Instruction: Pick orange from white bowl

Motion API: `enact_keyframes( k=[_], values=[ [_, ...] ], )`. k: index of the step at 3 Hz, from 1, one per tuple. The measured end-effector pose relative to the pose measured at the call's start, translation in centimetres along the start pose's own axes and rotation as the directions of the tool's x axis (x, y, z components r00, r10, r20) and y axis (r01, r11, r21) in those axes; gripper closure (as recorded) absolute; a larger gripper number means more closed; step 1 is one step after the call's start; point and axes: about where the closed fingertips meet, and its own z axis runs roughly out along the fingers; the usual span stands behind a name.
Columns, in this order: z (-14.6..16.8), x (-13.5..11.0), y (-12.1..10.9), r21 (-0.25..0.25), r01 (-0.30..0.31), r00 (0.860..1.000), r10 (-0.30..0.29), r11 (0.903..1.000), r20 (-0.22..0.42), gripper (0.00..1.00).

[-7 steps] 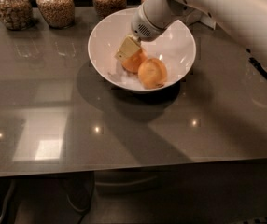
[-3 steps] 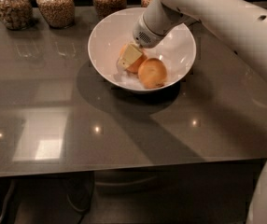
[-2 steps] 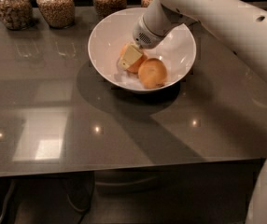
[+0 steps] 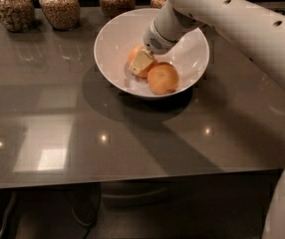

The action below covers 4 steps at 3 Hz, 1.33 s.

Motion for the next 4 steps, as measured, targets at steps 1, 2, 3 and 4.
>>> enact_keyframes(
  k=[1, 2, 3, 4],
  values=[
    [0.1, 0.2, 0.0, 0.000, 0.004, 1.000, -0.004, 1.0000, -0.002, 0.74],
    [-0.4, 0.2, 0.3, 0.005, 0.025, 1.000, -0.025, 0.9997, -0.001, 0.97],
    [-1.9, -0.7, 0.2, 0.021, 0.051, 0.998, -0.051, 0.9985, 0.022, 1.00],
    [-4.2, -2.3, -0.3, 0.054, 0.092, 0.994, -0.094, 0.9943, 0.052, 1.00]
  ],
)
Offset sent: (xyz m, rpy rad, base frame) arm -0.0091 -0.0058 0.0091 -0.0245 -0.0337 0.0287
